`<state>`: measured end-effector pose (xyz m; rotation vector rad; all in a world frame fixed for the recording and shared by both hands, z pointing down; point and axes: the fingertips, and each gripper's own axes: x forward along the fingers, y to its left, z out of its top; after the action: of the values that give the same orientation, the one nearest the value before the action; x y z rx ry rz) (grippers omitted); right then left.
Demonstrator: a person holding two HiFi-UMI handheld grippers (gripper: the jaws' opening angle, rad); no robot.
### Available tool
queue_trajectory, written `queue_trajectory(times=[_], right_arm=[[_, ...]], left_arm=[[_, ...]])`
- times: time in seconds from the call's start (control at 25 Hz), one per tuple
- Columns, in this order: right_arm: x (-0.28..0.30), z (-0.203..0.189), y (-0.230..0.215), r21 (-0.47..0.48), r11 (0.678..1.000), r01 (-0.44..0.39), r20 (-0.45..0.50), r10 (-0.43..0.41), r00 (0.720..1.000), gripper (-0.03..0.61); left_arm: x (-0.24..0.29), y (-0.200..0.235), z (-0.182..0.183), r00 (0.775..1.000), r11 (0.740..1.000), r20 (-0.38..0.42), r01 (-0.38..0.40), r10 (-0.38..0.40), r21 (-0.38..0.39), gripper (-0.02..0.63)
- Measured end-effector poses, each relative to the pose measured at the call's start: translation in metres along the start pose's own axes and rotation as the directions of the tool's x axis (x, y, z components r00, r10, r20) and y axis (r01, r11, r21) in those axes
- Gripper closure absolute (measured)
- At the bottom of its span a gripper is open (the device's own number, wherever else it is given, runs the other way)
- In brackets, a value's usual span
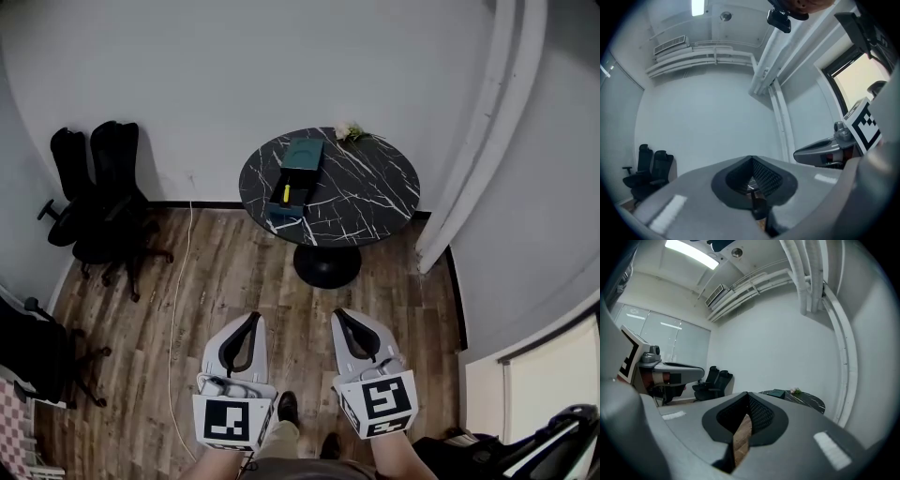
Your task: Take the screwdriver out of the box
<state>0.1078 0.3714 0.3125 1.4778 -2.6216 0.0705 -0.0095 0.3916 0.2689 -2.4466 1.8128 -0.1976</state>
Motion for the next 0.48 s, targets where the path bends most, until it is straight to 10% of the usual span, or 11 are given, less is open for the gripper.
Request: queue_trajectory(times=[0.48], right_arm=[[0.142,0.040,-0.001,-0.037,0.999,0.032,0.000,-0.032,0.999,0.552]], left_arm=[[0.094,0.108,0.012,0.995,0.999,0.095,0.038,-0.037,-0.003,0.614]])
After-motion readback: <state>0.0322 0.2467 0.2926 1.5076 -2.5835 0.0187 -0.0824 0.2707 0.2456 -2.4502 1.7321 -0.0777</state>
